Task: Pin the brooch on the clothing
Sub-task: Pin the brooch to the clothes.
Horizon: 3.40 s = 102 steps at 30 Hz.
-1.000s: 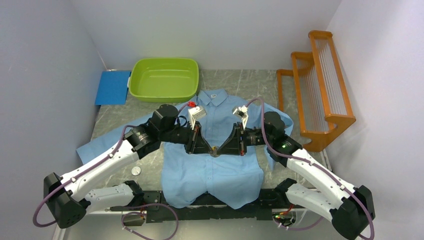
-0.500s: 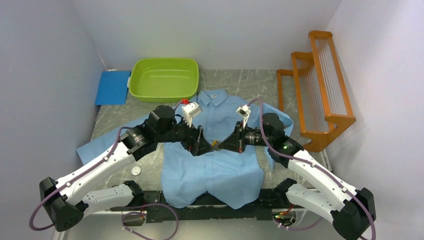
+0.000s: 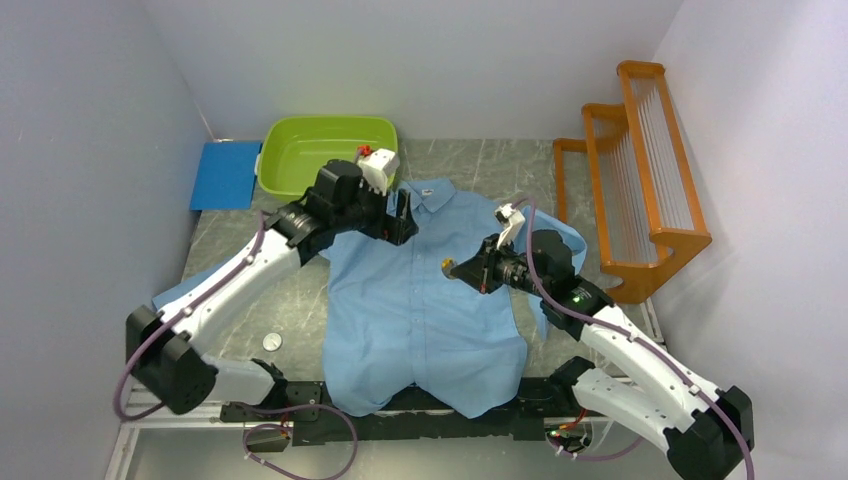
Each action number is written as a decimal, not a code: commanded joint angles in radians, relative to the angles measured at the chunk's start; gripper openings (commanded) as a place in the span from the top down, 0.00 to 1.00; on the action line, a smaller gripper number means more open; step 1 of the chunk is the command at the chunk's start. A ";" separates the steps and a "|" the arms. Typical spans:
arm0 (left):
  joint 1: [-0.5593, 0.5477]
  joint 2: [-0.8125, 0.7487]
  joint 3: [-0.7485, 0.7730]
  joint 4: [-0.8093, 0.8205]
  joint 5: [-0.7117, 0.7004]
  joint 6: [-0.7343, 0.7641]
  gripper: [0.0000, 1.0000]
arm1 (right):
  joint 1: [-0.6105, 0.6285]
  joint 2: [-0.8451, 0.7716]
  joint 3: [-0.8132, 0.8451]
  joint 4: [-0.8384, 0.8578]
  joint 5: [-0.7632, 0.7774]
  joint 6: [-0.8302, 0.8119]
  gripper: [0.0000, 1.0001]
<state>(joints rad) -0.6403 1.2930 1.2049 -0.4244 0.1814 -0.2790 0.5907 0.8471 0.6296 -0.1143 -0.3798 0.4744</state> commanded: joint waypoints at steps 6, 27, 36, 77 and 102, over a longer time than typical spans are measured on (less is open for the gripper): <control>0.162 0.184 0.056 0.136 -0.071 -0.034 0.05 | -0.022 0.120 0.048 0.017 0.043 -0.010 1.00; 0.203 0.203 -0.026 0.194 -0.014 -0.019 0.05 | -0.087 0.512 0.250 0.146 -0.045 0.060 1.00; 0.203 0.225 -0.011 0.177 -0.014 -0.034 0.05 | -0.106 0.742 0.457 0.100 -0.006 0.117 1.00; 0.203 0.174 -0.007 0.162 -0.009 -0.010 0.05 | -0.238 1.163 0.169 0.920 -0.113 0.539 1.00; 0.203 0.162 -0.018 0.177 -0.008 -0.003 0.05 | -0.286 0.979 0.040 0.792 0.103 0.480 1.00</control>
<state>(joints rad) -0.4355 1.4837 1.1671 -0.2737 0.1608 -0.2829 0.3126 1.9343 0.6674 0.8001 -0.3901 1.0439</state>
